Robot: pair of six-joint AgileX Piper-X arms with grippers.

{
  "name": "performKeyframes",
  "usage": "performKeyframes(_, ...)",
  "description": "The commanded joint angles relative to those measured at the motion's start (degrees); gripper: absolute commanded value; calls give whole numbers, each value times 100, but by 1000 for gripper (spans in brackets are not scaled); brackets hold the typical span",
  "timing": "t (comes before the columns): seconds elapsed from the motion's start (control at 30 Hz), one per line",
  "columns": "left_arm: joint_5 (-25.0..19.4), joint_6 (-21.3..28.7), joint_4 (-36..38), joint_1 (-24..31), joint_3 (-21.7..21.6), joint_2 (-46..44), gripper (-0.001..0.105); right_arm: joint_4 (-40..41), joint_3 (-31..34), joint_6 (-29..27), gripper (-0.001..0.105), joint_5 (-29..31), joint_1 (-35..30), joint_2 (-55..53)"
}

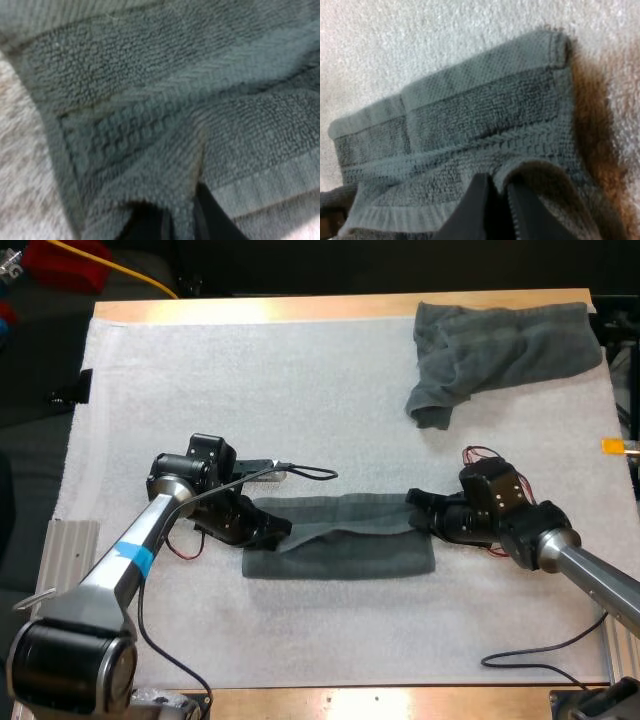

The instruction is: Pick towel from pile, fold and stack

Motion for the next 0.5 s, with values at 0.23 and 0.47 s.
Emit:
performKeyframes(0.23,75,-55,-183,6,-110,40,36,0,-31,25,8,273,-23,30)
performKeyframes(0.47,75,-109,-258,6,-510,40,71,-461,-31,25,41,391,-23,30)
